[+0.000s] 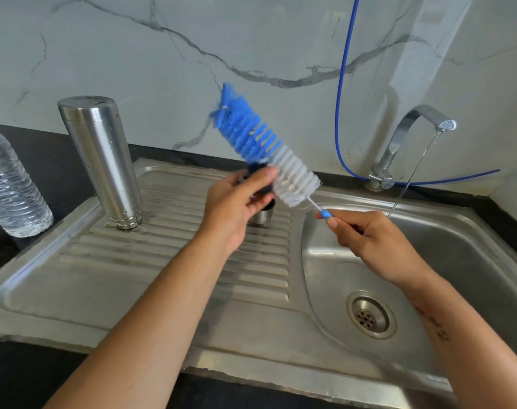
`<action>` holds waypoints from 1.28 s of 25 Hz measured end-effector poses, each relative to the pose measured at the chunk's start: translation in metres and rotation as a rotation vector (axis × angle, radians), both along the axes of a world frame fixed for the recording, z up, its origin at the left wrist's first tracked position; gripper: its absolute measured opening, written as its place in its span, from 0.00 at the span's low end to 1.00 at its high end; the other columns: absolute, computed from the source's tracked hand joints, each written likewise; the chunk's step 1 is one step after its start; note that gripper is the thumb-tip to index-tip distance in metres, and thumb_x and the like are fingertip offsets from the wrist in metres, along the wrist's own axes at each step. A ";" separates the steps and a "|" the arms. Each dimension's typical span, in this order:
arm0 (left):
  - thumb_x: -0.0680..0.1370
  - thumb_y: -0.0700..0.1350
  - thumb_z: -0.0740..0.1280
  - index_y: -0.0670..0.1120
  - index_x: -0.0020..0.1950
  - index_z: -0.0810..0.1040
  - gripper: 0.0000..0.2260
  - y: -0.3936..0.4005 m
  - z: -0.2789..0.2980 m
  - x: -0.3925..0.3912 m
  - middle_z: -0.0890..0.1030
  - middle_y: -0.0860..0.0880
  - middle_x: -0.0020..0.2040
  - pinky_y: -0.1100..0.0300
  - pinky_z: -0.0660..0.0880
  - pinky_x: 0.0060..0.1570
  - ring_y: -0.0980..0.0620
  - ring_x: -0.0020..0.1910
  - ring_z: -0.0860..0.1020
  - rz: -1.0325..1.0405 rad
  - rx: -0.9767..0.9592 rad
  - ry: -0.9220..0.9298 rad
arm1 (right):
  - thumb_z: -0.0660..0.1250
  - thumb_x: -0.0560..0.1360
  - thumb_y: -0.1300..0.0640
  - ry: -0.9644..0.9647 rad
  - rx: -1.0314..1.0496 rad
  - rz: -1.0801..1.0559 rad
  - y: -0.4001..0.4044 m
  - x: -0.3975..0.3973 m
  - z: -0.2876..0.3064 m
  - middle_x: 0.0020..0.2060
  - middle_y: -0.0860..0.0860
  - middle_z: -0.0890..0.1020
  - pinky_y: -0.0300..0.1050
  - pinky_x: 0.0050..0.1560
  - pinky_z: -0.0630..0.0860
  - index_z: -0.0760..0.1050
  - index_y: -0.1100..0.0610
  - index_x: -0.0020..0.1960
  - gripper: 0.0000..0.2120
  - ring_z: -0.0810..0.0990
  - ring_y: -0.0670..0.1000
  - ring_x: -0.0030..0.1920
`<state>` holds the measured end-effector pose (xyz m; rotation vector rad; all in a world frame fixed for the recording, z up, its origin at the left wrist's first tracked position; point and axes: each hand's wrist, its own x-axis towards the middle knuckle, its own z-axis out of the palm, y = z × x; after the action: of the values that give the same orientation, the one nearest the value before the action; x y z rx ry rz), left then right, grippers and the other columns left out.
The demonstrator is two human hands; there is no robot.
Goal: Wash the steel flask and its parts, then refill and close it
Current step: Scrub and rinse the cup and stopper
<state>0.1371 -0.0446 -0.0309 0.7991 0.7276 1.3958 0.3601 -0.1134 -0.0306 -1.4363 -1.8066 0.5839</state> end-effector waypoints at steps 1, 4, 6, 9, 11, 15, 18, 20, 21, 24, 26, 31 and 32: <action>0.74 0.39 0.76 0.43 0.50 0.84 0.06 0.005 0.002 -0.007 0.86 0.46 0.46 0.62 0.80 0.44 0.51 0.46 0.84 0.036 0.000 -0.056 | 0.64 0.83 0.53 -0.021 -0.016 0.010 -0.002 0.002 0.001 0.26 0.44 0.66 0.33 0.30 0.61 0.83 0.42 0.56 0.10 0.62 0.44 0.28; 0.74 0.39 0.75 0.43 0.49 0.84 0.05 0.001 0.000 -0.004 0.86 0.47 0.46 0.60 0.81 0.46 0.50 0.47 0.84 -0.002 0.002 -0.015 | 0.64 0.83 0.53 -0.007 -0.008 0.011 -0.002 0.001 0.001 0.27 0.46 0.66 0.34 0.30 0.61 0.83 0.42 0.55 0.10 0.61 0.45 0.29; 0.72 0.40 0.77 0.42 0.50 0.85 0.08 -0.007 -0.006 0.008 0.87 0.46 0.47 0.59 0.81 0.48 0.50 0.48 0.85 -0.063 0.021 0.075 | 0.64 0.83 0.54 0.002 0.005 0.007 0.000 -0.002 0.002 0.26 0.45 0.65 0.34 0.30 0.61 0.83 0.45 0.56 0.10 0.61 0.45 0.28; 0.68 0.42 0.77 0.43 0.49 0.85 0.11 -0.002 0.002 -0.002 0.87 0.47 0.46 0.60 0.81 0.46 0.50 0.49 0.85 -0.013 0.019 -0.009 | 0.64 0.83 0.52 -0.029 -0.013 0.018 -0.002 0.010 0.002 0.25 0.44 0.65 0.34 0.30 0.61 0.83 0.44 0.56 0.09 0.61 0.45 0.28; 0.69 0.42 0.77 0.43 0.50 0.84 0.12 0.004 0.004 -0.012 0.87 0.48 0.45 0.61 0.81 0.44 0.47 0.51 0.84 0.039 0.000 -0.080 | 0.64 0.83 0.50 -0.028 -0.021 0.013 -0.002 0.021 -0.001 0.26 0.43 0.66 0.34 0.31 0.62 0.84 0.43 0.55 0.09 0.62 0.44 0.29; 0.74 0.42 0.77 0.42 0.53 0.84 0.10 0.009 0.002 -0.018 0.85 0.45 0.50 0.64 0.80 0.43 0.47 0.46 0.85 0.120 -0.039 -0.101 | 0.64 0.83 0.54 0.089 -0.023 -0.009 0.006 0.034 -0.013 0.27 0.43 0.68 0.34 0.32 0.64 0.83 0.51 0.55 0.09 0.64 0.44 0.29; 0.74 0.42 0.77 0.43 0.52 0.85 0.09 0.015 0.006 -0.027 0.83 0.44 0.52 0.64 0.80 0.42 0.49 0.42 0.85 0.195 -0.081 -0.170 | 0.65 0.83 0.54 0.038 0.019 -0.085 0.022 0.032 -0.024 0.27 0.50 0.76 0.36 0.33 0.67 0.81 0.55 0.51 0.08 0.68 0.45 0.28; 0.75 0.42 0.77 0.43 0.53 0.85 0.09 0.014 0.007 -0.027 0.83 0.44 0.52 0.64 0.80 0.42 0.49 0.41 0.85 0.192 -0.086 -0.194 | 0.66 0.83 0.53 -0.071 0.063 -0.138 0.043 0.022 -0.025 0.29 0.50 0.81 0.35 0.34 0.68 0.80 0.55 0.47 0.09 0.72 0.43 0.28; 0.74 0.42 0.77 0.43 0.54 0.84 0.09 0.014 0.007 -0.026 0.83 0.44 0.52 0.64 0.80 0.42 0.49 0.42 0.85 0.184 -0.085 -0.187 | 0.66 0.83 0.53 -0.130 0.077 -0.147 0.056 0.016 -0.024 0.30 0.49 0.82 0.37 0.35 0.69 0.80 0.55 0.45 0.10 0.75 0.42 0.29; 0.74 0.43 0.77 0.42 0.54 0.83 0.10 0.013 0.005 -0.023 0.83 0.44 0.52 0.64 0.80 0.42 0.49 0.42 0.85 0.160 -0.092 -0.161 | 0.68 0.81 0.52 -0.265 0.050 -0.130 0.106 0.000 -0.018 0.37 0.52 0.84 0.47 0.42 0.73 0.83 0.58 0.47 0.10 0.79 0.45 0.38; 0.74 0.43 0.77 0.41 0.56 0.83 0.13 0.013 0.003 -0.019 0.84 0.43 0.51 0.64 0.80 0.42 0.49 0.43 0.85 0.147 -0.100 -0.143 | 0.69 0.80 0.51 -0.326 0.020 -0.107 0.139 -0.010 -0.014 0.39 0.53 0.84 0.48 0.45 0.75 0.84 0.57 0.49 0.10 0.79 0.52 0.41; 0.73 0.43 0.78 0.40 0.56 0.82 0.14 0.018 -0.005 -0.014 0.84 0.44 0.48 0.64 0.80 0.42 0.49 0.43 0.86 0.134 -0.102 -0.114 | 0.70 0.79 0.48 -0.504 -0.005 -0.032 0.199 -0.041 -0.016 0.47 0.51 0.85 0.48 0.49 0.77 0.85 0.53 0.53 0.11 0.81 0.53 0.48; 0.73 0.43 0.78 0.41 0.55 0.82 0.13 0.018 -0.005 -0.013 0.84 0.44 0.48 0.64 0.80 0.43 0.48 0.43 0.86 0.126 -0.104 -0.102 | 0.70 0.79 0.47 -0.536 -0.009 -0.037 0.208 -0.047 -0.019 0.48 0.52 0.85 0.48 0.50 0.78 0.85 0.53 0.53 0.11 0.81 0.54 0.50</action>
<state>0.1239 -0.0268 -0.0364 0.6051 0.7757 1.4875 0.3131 0.0942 -0.0496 -1.7436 -2.1739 0.1917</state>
